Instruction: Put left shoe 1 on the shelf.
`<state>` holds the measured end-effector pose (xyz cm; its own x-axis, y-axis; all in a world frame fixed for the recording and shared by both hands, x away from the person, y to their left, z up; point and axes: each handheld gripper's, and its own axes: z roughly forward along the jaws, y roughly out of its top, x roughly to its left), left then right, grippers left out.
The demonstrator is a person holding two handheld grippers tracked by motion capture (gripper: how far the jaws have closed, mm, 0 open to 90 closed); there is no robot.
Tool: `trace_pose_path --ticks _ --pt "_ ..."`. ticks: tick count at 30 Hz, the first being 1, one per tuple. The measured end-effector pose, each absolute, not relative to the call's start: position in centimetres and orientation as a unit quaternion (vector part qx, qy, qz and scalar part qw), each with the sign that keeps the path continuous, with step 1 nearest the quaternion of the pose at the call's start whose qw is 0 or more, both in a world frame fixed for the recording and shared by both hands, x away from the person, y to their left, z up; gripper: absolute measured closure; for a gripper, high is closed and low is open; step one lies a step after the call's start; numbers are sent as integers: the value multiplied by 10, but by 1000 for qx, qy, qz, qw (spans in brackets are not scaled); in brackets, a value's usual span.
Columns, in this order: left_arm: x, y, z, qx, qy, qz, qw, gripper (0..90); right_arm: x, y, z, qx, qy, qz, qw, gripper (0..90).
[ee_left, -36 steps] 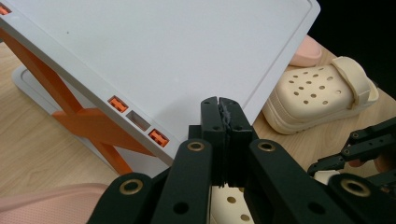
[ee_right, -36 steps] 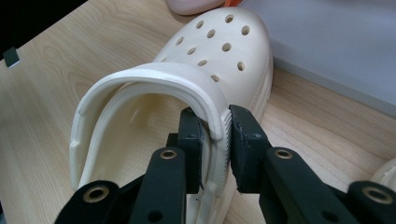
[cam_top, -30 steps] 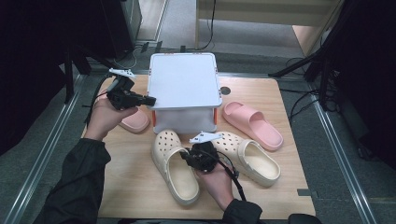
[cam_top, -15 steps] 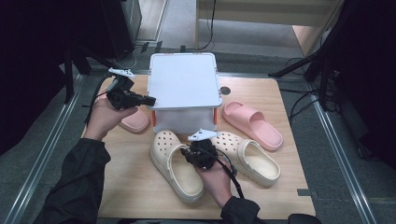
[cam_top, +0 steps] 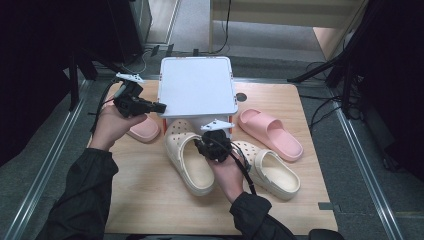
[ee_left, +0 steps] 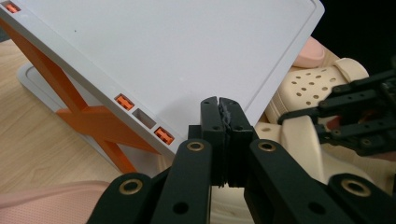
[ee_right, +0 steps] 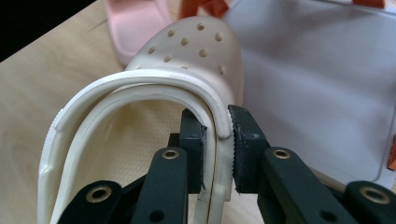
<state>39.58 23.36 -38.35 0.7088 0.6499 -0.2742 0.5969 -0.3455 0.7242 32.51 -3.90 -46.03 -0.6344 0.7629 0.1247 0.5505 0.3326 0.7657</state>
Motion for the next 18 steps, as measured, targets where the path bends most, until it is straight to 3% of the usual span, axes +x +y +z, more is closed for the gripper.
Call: trace_pose_path --ticks 12,18 --pt "396 234 -384 819 380 31 428 891 353 -29 -479 466 771 408 147 775" --pt "395 233 -383 819 381 31 427 890 353 -29 -481 459 772 421 127 729"
